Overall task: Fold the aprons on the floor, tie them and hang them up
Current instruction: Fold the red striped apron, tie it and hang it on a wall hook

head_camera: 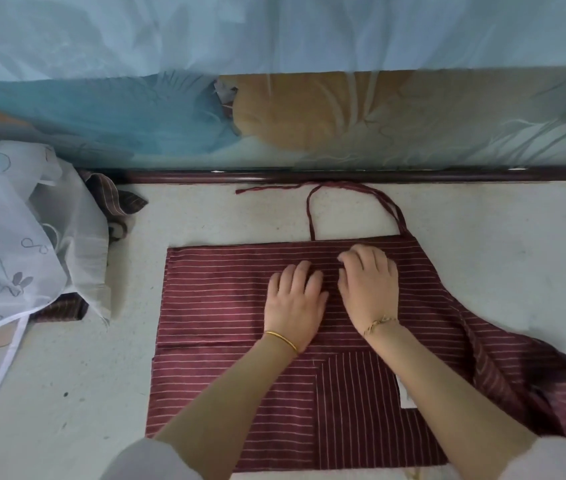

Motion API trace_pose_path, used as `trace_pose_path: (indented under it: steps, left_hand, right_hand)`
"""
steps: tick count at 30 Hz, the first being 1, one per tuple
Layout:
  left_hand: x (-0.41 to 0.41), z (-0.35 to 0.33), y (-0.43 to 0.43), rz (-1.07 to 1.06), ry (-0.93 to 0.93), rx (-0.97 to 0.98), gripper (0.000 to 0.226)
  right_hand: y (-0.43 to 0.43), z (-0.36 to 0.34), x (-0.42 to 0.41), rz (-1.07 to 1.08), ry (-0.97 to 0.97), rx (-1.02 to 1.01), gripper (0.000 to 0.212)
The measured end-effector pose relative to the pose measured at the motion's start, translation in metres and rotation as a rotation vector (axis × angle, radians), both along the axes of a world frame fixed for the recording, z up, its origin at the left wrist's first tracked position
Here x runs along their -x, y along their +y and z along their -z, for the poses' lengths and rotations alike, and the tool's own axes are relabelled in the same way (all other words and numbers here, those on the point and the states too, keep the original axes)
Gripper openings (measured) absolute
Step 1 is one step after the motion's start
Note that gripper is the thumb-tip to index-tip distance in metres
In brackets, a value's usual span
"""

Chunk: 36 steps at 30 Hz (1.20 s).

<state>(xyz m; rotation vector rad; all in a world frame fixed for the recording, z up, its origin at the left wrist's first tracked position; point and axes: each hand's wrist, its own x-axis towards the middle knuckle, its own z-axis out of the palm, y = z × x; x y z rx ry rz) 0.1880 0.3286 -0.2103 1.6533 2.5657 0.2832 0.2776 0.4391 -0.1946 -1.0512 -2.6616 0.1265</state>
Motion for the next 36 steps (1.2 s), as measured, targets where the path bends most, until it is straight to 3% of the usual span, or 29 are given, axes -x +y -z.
trace_pose_path:
  steps: [4,8,12,15,18,20,23,26,28,30,32,34,36]
  left_hand:
    - [0.018,0.014,-0.026,0.020,0.052,0.187,0.053]
    - [0.043,0.011,-0.043,0.046,0.088,0.241,0.058]
    - [0.005,-0.012,-0.014,0.026,0.083,0.094,0.043]
    - [-0.067,-0.030,0.018,0.272,-0.060,0.008,0.025]
    - [-0.130,-0.049,0.035,0.297,-0.310,0.201,0.017]
    - [-0.155,-0.057,0.038,0.190,-0.425,0.320,0.025]
    - [-0.178,-0.059,0.039,0.105,-0.389,0.499,0.057]
    - [-0.185,-0.062,0.041,-0.083,-0.574,0.631,0.088]
    - [-0.187,-0.066,0.042,-0.233,-0.717,0.685,0.095]
    - [-0.187,-0.072,0.042,-0.328,-0.817,0.767,0.092]
    - [-0.186,-0.079,0.042,-0.370,-0.934,0.803,0.073]
    - [-0.187,-0.088,0.046,-0.386,-1.023,0.768,0.048]
    - [-0.189,-0.099,0.054,-0.402,-1.074,0.705,0.038]
  right_hand:
    - [-0.022,0.014,-0.044,-0.077,-0.171,0.088,0.042]
    - [-0.028,0.000,-0.077,-0.047,-0.011,0.157,0.042]
    - [-0.040,-0.021,-0.111,0.123,0.187,0.237,0.035]
    - [-0.040,-0.034,-0.149,0.324,0.324,0.302,0.028]
    - [-0.026,-0.041,-0.195,0.526,0.275,0.370,0.030]
    - [-0.013,-0.042,-0.220,0.648,0.108,0.461,0.031]
    - [0.003,-0.039,-0.251,0.782,-0.083,0.684,0.036]
    - [0.015,-0.033,-0.260,0.800,0.194,0.975,0.030]
    - [0.021,-0.036,-0.262,0.769,0.305,1.117,0.031]
    - [0.024,-0.039,-0.262,0.723,0.299,1.225,0.043]
    - [0.022,-0.041,-0.259,0.654,0.163,1.229,0.065]
    - [0.017,-0.039,-0.257,0.561,-0.046,1.091,0.077]
    - [0.016,-0.038,-0.261,0.518,-0.111,0.941,0.072]
